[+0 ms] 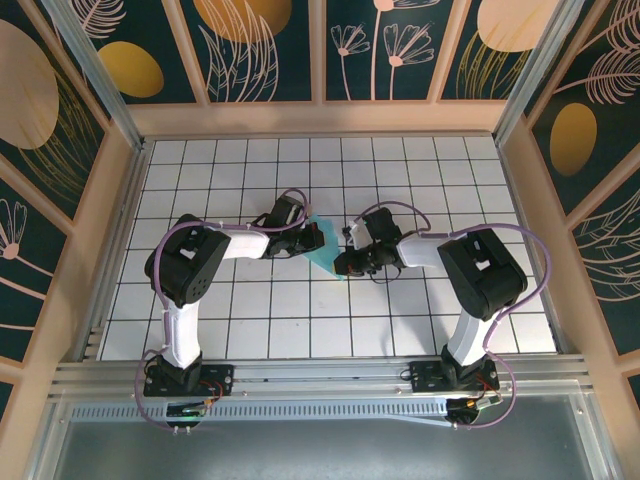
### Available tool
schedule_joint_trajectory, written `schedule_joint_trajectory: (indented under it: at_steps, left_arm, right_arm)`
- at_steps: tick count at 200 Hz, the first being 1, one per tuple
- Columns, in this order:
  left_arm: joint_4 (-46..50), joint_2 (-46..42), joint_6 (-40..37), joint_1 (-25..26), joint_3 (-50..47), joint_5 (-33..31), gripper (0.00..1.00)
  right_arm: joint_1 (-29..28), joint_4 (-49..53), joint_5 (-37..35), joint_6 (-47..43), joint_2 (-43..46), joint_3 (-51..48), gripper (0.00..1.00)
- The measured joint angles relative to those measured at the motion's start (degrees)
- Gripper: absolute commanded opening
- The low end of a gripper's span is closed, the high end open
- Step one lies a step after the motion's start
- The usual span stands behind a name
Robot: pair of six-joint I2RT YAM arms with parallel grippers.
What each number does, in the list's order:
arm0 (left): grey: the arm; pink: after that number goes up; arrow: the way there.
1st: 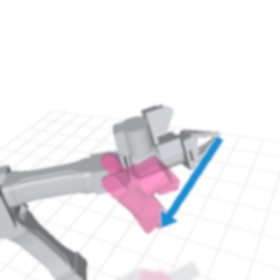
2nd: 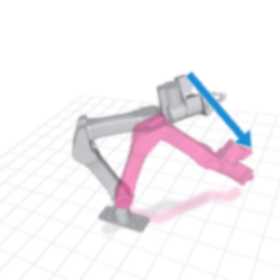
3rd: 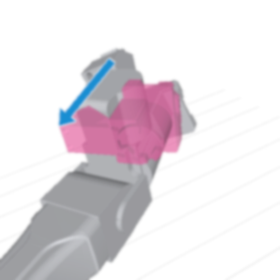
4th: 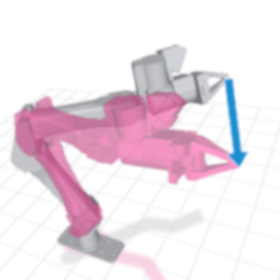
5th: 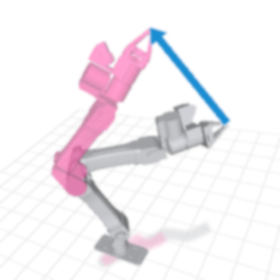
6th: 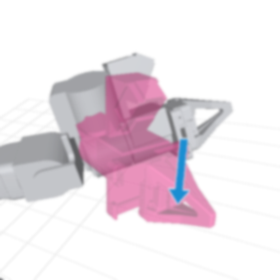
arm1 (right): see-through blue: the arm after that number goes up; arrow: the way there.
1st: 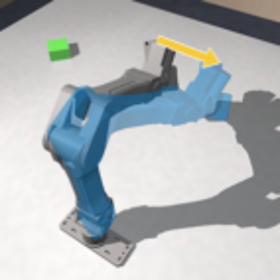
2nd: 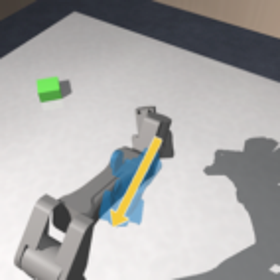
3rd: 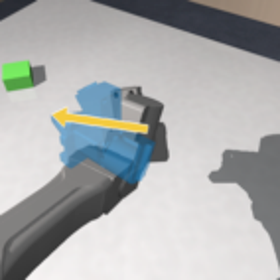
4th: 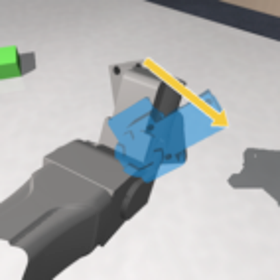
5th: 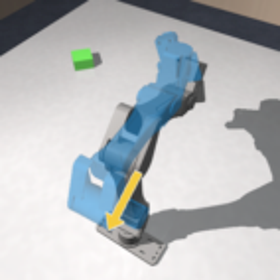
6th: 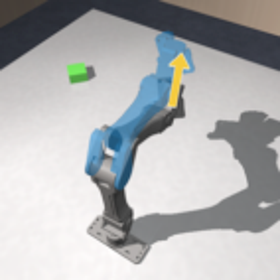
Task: Fold a paper plane with a square sheet of paper (fold left side to right side)
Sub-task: Fourth fold the wing at the center of the table.
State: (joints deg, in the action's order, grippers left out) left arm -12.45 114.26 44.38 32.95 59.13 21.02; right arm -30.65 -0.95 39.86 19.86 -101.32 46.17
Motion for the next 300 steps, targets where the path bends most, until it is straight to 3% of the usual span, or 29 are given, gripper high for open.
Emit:
schedule_joint_trajectory:
  at_steps: [300]
  left_arm:
    - [0.02, 0.00, 0.00, 0.02, 0.02, -0.04, 0.00]
  right_arm:
    - [0.00, 1.55, -2.73, -1.55, 2.10, -3.26, 0.00]
